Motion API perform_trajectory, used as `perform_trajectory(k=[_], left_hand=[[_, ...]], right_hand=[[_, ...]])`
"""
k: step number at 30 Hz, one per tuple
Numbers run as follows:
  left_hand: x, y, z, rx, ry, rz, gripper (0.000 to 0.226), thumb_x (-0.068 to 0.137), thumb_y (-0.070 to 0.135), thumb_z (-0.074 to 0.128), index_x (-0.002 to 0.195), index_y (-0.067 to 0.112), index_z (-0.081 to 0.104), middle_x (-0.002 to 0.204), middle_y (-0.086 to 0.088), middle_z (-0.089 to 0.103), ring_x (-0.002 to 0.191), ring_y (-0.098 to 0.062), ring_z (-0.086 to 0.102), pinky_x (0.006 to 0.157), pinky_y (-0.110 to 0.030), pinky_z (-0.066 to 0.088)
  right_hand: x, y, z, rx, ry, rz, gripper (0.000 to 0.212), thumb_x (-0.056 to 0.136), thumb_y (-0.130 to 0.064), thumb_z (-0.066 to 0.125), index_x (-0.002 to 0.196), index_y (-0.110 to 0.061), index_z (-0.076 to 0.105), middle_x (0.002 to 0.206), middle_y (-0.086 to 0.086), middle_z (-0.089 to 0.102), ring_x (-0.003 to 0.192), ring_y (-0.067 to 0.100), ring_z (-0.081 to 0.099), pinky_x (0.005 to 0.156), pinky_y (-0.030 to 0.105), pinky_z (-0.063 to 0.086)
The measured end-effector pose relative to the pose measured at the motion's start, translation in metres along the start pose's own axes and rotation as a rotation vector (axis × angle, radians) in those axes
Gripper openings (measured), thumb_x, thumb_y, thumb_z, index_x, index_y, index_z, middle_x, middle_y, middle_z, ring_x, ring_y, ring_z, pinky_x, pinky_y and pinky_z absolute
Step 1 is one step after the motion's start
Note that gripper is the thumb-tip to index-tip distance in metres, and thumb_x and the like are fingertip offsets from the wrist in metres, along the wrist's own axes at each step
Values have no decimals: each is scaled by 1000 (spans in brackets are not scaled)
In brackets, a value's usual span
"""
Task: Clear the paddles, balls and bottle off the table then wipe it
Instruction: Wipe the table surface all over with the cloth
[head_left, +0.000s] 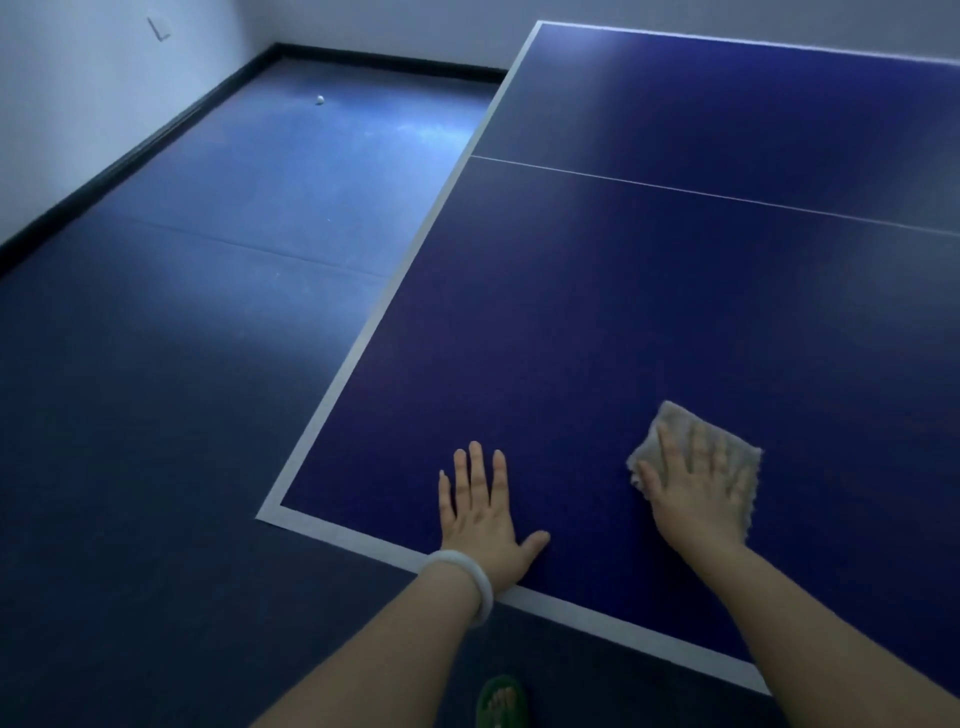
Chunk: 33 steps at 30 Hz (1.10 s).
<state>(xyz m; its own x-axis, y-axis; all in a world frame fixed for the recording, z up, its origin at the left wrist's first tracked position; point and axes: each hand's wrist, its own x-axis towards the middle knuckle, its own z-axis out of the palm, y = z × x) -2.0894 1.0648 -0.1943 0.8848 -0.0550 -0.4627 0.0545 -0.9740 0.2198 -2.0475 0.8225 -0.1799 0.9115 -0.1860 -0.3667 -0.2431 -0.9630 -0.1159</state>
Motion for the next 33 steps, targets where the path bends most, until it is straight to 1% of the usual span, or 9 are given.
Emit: perform_trajectory(k=[3,9,12,14,17,22,27,30,33], left_hand=[[-2,2,-2,1,-7,1,112,83,77,38,134,23,-46,139,-5,-58,126,-23,-54,105,-45,-33],[-3,2,-6,37,6,-4,110,83,79,36,137,22,-42,145,-8,-50,133,-26,-46,107,-45,-31],[-1,2,-6,38,-2,-15,111,81,81,35,134,24,-44,144,-7,-51,130,-25,-48,106,-45,-31],[-2,2,-6,38,-7,-17,111,81,81,36,134,25,-44,143,-7,-52,130,-26,-48,106,-45,-30],[-6,-5,-9,55,-12,34,108,84,77,39,139,26,-39,146,-7,-49,134,-25,-44,109,-44,-26],[-17,-47,-20,86,109,-100,112,80,82,38,149,23,-28,154,-7,-39,142,-25,-34,115,-44,-18],[-22,-72,-25,-19,45,-246,121,74,87,40,147,22,-32,150,-5,-43,141,-24,-36,114,-46,-19],[-20,-76,-24,-53,-15,-204,128,71,85,49,140,24,-40,145,-3,-50,132,-22,-47,111,-47,-25],[-19,-79,-22,-64,-24,-191,134,67,84,55,136,26,-45,142,-2,-54,130,-23,-50,109,-47,-28]], right_hand=[[-34,-15,20,22,38,115,63,99,-56,8,152,-36,-19,161,7,-24,148,28,-22,117,59,-10],[-86,8,47,-138,109,-431,63,98,-57,11,151,-41,-20,161,-4,-24,148,18,-23,118,51,-13],[-94,77,42,-64,169,-29,66,100,-53,17,150,-38,-24,163,-2,-16,150,20,-14,119,52,-9],[-102,97,36,24,145,291,64,94,-58,1,148,-39,-27,163,1,-15,150,26,-9,119,53,-7],[-107,77,33,126,96,460,70,87,-61,-8,152,-36,-19,163,5,-16,150,29,-11,119,54,-8],[-103,8,45,21,89,100,66,98,-53,5,140,-32,-41,156,5,-32,147,28,-25,116,56,-16],[-73,-57,41,-42,32,-368,70,100,-54,23,151,-35,-22,158,1,-30,142,21,-35,114,53,-23],[-27,-81,20,-36,-55,-380,66,101,-55,21,152,-37,-18,159,1,-29,145,22,-31,115,55,-19],[20,-115,-3,28,-121,-193,64,102,-54,20,154,-35,-12,160,3,-27,146,26,-27,116,57,-16]])
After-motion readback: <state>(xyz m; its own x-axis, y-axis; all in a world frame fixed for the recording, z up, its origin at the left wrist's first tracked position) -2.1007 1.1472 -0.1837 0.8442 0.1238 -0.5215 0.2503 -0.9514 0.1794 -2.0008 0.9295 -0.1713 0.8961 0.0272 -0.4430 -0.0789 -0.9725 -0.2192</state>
